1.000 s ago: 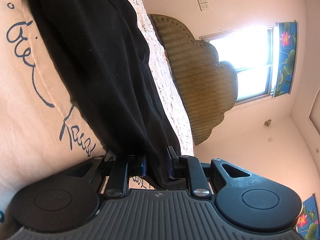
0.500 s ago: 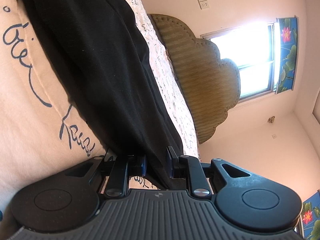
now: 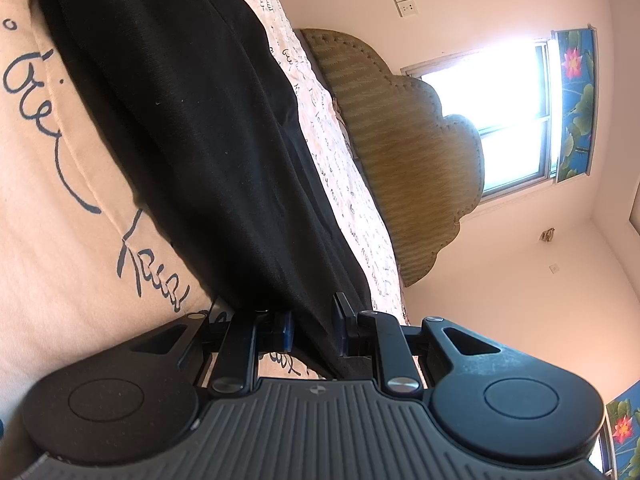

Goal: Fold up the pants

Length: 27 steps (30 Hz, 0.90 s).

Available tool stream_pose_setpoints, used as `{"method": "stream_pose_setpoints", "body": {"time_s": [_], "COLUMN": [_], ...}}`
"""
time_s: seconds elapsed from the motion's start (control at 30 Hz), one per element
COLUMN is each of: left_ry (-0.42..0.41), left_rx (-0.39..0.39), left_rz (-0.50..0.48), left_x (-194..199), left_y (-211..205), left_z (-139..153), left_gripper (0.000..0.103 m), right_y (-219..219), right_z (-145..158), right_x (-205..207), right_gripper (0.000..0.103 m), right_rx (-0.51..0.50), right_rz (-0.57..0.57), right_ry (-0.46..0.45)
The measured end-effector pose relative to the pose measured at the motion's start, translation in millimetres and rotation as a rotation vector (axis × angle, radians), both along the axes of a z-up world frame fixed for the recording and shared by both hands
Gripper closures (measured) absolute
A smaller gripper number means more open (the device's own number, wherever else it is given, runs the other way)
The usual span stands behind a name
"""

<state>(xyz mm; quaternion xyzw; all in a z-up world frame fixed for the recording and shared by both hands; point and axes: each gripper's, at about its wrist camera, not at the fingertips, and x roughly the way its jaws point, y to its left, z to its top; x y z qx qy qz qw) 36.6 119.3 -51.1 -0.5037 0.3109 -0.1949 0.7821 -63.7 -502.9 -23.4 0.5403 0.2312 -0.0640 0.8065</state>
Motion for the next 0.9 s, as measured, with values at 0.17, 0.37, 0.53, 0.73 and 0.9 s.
{"method": "stream_pose_setpoints", "body": {"time_s": [0.17, 0.37, 0.53, 0.73, 0.9], "left_ry": [0.000, 0.000, 0.003, 0.008, 0.011], "left_rx": [0.008, 0.035, 0.052, 0.073, 0.092], "left_rz": [0.002, 0.008, 0.015, 0.021, 0.025], "left_x": [1, 1, 1, 3, 4], "left_y": [-1, -6, -9, -12, -14], "left_z": [0, 4, 5, 7, 8], "left_gripper": [0.074, 0.075, 0.076, 0.078, 0.079], "right_y": [-24, -11, -22, -28, -15], "right_z": [28, 34, 14, 4, 2], "right_x": [29, 125, 150, 150, 160], "right_gripper": [0.092, 0.091, 0.065, 0.033, 0.088], "right_rx": [-0.115, -0.350, -0.197, -0.087, -0.214], "right_rz": [0.037, 0.327, 0.427, 0.474, 0.495], "right_ry": [0.002, 0.159, 0.108, -0.004, 0.060]}}
